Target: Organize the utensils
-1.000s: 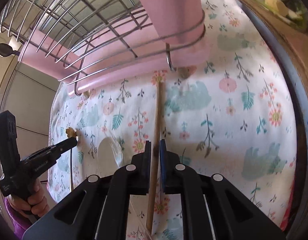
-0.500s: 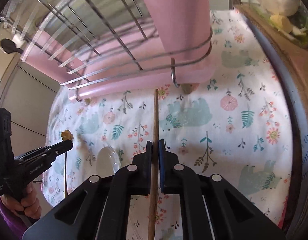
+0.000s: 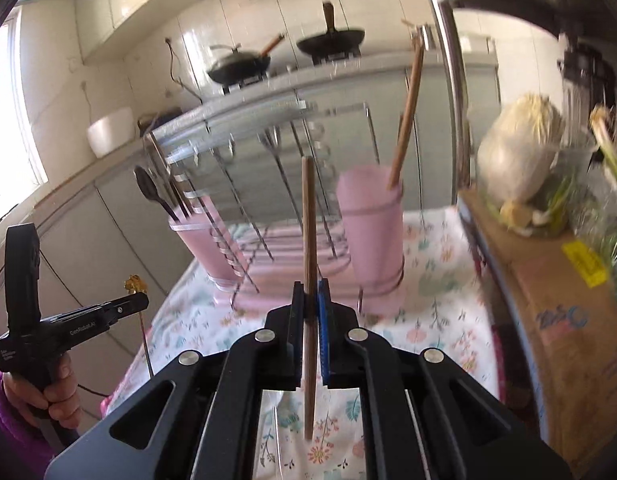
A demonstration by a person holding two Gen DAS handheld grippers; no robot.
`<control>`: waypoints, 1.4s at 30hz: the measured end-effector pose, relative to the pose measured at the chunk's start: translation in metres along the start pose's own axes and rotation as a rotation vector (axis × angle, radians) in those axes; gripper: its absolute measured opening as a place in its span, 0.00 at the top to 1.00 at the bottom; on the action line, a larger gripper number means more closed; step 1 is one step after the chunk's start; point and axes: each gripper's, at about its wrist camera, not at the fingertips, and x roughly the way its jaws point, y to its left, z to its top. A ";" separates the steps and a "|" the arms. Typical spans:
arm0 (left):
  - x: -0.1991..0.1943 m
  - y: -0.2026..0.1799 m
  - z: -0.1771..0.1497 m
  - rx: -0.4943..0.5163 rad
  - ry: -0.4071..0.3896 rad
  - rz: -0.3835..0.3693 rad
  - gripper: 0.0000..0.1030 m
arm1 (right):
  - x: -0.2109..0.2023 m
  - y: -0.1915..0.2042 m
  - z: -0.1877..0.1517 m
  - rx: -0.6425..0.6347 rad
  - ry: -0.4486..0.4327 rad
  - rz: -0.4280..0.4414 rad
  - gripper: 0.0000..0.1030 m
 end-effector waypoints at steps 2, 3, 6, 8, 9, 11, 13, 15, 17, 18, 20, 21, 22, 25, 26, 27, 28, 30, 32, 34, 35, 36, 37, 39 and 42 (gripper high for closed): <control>-0.017 -0.002 0.008 0.000 -0.063 -0.006 0.98 | -0.008 0.004 0.010 -0.006 -0.035 -0.002 0.93; -0.025 -0.003 0.013 0.000 -0.096 -0.007 0.98 | -0.014 0.005 0.016 -0.010 -0.055 0.001 0.93; -0.052 -0.005 0.028 0.002 -0.185 -0.013 0.98 | -0.028 0.006 0.035 -0.023 -0.101 -0.001 0.93; -0.065 -0.007 0.040 -0.002 -0.238 -0.027 0.98 | -0.040 0.006 0.048 -0.026 -0.129 -0.003 0.93; -0.072 -0.008 0.047 -0.006 -0.265 -0.033 0.98 | -0.045 0.006 0.057 -0.026 -0.145 -0.004 0.93; -0.082 -0.010 0.060 -0.015 -0.323 -0.040 0.98 | -0.052 0.005 0.071 -0.021 -0.175 -0.001 0.93; -0.091 -0.012 0.072 -0.024 -0.367 -0.047 0.98 | -0.057 0.004 0.085 -0.019 -0.203 -0.006 0.93; -0.097 -0.015 0.085 -0.027 -0.410 -0.049 0.98 | -0.061 0.005 0.099 -0.025 -0.236 -0.017 0.93; -0.098 -0.017 0.097 -0.028 -0.446 -0.042 0.99 | -0.064 0.006 0.110 -0.032 -0.264 -0.029 0.93; -0.097 -0.018 0.102 -0.029 -0.463 -0.045 0.98 | -0.065 0.006 0.116 -0.036 -0.277 -0.036 0.93; -0.092 -0.019 0.112 -0.036 -0.493 -0.039 0.98 | -0.063 0.004 0.124 -0.036 -0.298 -0.051 0.93; -0.088 -0.020 0.117 -0.041 -0.504 -0.027 0.98 | -0.063 0.002 0.130 -0.035 -0.309 -0.056 0.93; -0.085 -0.020 0.121 -0.045 -0.514 -0.018 0.98 | -0.062 0.001 0.134 -0.036 -0.314 -0.062 0.93; -0.068 -0.024 0.130 -0.047 -0.554 0.028 0.98 | -0.054 -0.005 0.145 -0.033 -0.326 -0.077 0.93; -0.063 -0.023 0.131 -0.049 -0.568 0.033 0.98 | -0.051 -0.007 0.147 -0.036 -0.326 -0.084 0.93; -0.058 -0.023 0.133 -0.051 -0.584 0.039 0.98 | -0.047 -0.008 0.148 -0.041 -0.326 -0.090 0.93; -0.054 -0.022 0.134 -0.049 -0.597 0.049 0.98 | -0.043 -0.009 0.150 -0.046 -0.325 -0.098 0.93; -0.044 -0.024 0.135 -0.040 -0.623 0.069 0.98 | -0.034 -0.013 0.153 -0.050 -0.319 -0.107 0.94; -0.035 -0.026 0.136 -0.020 -0.641 0.093 0.98 | -0.027 -0.014 0.152 -0.054 -0.314 -0.113 0.94; -0.025 -0.030 0.136 0.009 -0.649 0.114 0.98 | -0.020 -0.017 0.152 -0.053 -0.304 -0.114 0.93; -0.020 -0.030 0.134 0.022 -0.649 0.120 0.98 | -0.017 -0.017 0.152 -0.052 -0.299 -0.114 0.93; -0.016 -0.030 0.133 0.031 -0.648 0.123 0.98 | -0.014 -0.018 0.151 -0.053 -0.295 -0.117 0.94; -0.011 -0.031 0.130 0.041 -0.645 0.118 0.98 | -0.010 -0.019 0.150 -0.054 -0.291 -0.121 0.94; -0.003 -0.033 0.126 0.060 -0.634 0.116 0.98 | -0.003 -0.021 0.148 -0.056 -0.276 -0.125 0.94; 0.008 -0.036 0.116 0.096 -0.601 0.122 0.98 | 0.005 -0.022 0.144 -0.059 -0.245 -0.125 0.93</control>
